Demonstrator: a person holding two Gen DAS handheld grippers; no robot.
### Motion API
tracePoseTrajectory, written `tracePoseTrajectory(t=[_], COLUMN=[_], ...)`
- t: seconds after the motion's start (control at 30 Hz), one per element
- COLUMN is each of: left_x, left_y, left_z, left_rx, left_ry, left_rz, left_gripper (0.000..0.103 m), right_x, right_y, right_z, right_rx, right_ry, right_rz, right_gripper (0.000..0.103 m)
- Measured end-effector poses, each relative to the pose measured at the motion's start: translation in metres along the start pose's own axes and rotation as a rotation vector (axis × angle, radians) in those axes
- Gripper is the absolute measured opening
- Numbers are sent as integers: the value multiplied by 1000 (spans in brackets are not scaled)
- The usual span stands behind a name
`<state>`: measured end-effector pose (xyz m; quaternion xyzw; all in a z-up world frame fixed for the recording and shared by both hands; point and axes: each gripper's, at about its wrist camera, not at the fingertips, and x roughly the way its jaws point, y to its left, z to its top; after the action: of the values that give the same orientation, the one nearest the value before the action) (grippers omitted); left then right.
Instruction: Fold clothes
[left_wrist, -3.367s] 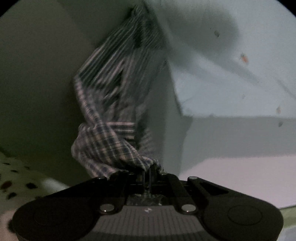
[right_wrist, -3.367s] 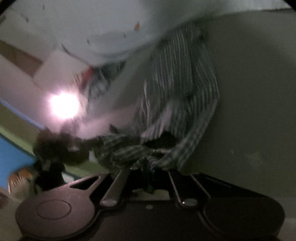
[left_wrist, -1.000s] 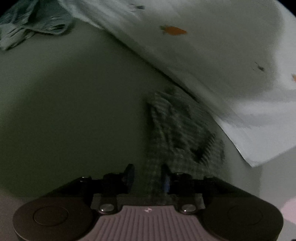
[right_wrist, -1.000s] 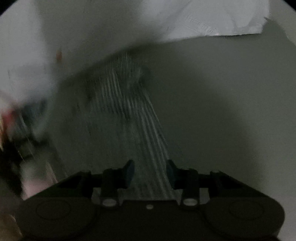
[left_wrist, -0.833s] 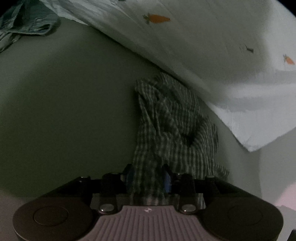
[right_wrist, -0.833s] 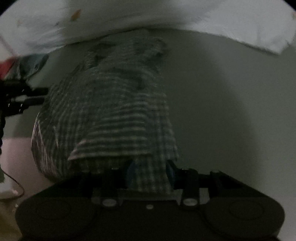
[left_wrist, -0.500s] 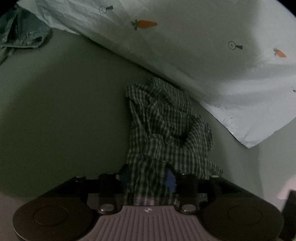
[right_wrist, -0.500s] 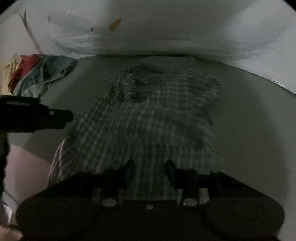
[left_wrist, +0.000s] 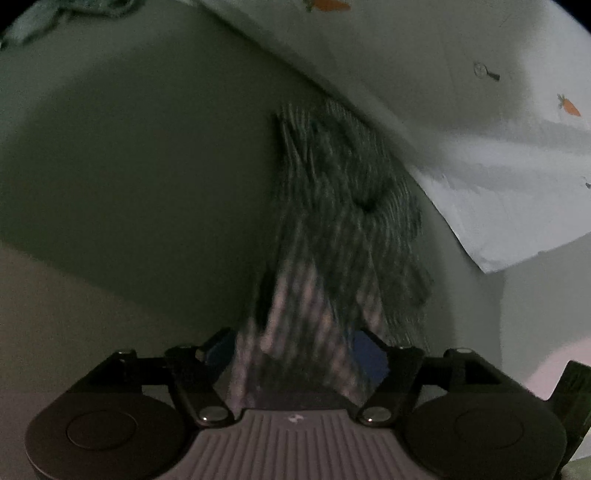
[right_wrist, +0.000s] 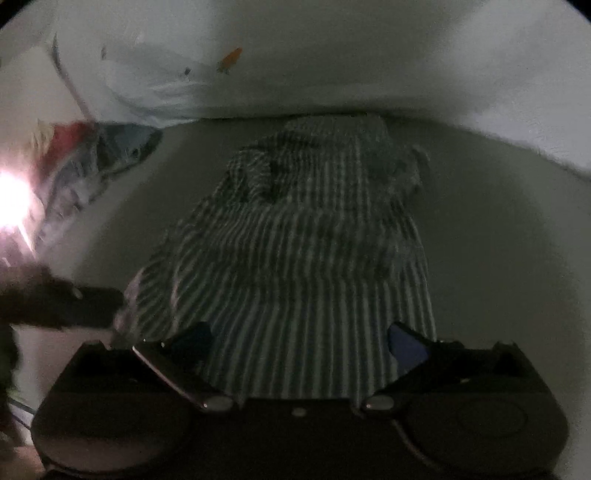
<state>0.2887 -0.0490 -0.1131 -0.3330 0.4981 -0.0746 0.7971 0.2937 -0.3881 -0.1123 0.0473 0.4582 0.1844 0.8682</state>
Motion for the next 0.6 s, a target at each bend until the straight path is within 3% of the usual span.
tracePoseTrajectory(t=[0.1,0.2,0.3,0.37,0.47,0.53,0.6], left_x=[-2,-2,5,9,16,20,23], left_y=[-4,-8,-9,-5,3,9,13], left_z=[-16,-31,-46,-56,-71,-78,-84], left_rx=[-20,-34,-70,-113,-184,-212,-236], left_ry=[11,34,70,92,122,135,146], left_rz=[-24,-54,-101,-134,-182,-196,-204], left_gripper=[80,81,81,81,82,82,82], right_x=[-21,-33,-40,-27,-3,8,15], right_y=[-15,-13,16,43,63,67,70], right_z=[-20,-39,-69,-103,-160,-178,-178], right_rx=[103,36,-309,-704,-1200,-1339,-1362], right_ry=[3,40,-17,-30,-50,-78,-109], right_rz=[51,-6,-178,-316,-425,-478,-544], right_gripper=[103,103,102,97,88,83,75])
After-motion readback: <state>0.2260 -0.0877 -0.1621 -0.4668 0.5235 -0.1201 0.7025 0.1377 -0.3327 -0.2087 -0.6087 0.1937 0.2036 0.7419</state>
